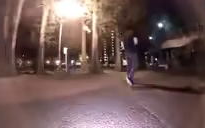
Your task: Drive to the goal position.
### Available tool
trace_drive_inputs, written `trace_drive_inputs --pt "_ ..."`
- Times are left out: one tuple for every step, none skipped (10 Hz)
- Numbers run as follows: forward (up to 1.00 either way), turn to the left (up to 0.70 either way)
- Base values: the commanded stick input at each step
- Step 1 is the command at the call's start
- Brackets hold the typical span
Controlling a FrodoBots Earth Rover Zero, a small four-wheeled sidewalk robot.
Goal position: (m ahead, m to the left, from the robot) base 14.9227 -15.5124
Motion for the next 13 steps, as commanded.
trace_drive_inputs --pt "0.0 -0.45" --pt "0.01 -0.32" --pt "0.02 -0.09" --pt "0.02 -0.09" --pt "0.02 -0.09" --pt "0.02 -0.09" --pt "0.02 -0.09" --pt "0.02 -0.09" --pt "0.05 -0.21" --pt "0.26 -0.26" --pt "0.42 -0.25" --pt "0.45 -0.27" --pt "0.45 -0.27"
